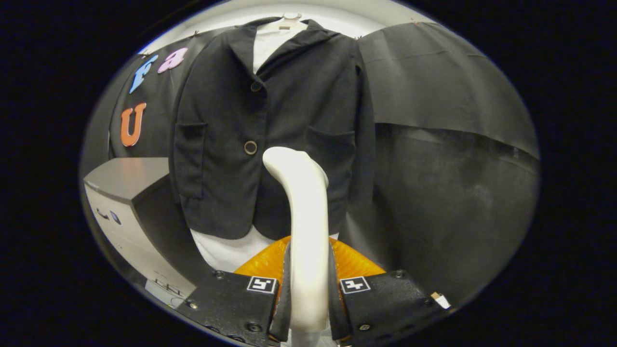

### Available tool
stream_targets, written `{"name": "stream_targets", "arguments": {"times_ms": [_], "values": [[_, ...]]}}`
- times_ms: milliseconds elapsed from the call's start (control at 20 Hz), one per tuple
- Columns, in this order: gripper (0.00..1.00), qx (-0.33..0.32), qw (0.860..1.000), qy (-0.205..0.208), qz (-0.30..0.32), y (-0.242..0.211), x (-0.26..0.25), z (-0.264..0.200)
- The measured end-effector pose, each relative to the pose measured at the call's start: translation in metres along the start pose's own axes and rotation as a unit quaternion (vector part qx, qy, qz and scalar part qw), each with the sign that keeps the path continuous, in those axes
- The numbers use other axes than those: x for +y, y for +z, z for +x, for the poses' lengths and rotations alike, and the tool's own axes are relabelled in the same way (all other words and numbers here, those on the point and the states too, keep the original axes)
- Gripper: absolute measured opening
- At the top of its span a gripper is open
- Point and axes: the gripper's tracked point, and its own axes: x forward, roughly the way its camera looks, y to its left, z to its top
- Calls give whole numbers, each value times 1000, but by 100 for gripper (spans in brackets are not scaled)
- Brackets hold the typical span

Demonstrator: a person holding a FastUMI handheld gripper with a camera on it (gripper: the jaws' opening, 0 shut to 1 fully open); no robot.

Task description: Iron the clothes twice with a garment steamer, once on the left side and once on the right side.

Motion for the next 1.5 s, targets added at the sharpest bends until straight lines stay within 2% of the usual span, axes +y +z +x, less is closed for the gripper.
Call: {"name": "stream_targets", "arguments": {"times_ms": [300,650,850,1150,1500], "values": [[35,35,999,23,-20,-45,-8,9],[35,58,996,50,-37,-76,-7,16],[35,77,995,55,-32,-93,-6,3],[35,48,998,35,-5,-74,-10,-50],[35,-29,999,25,30,-37,-3,-167]]}}
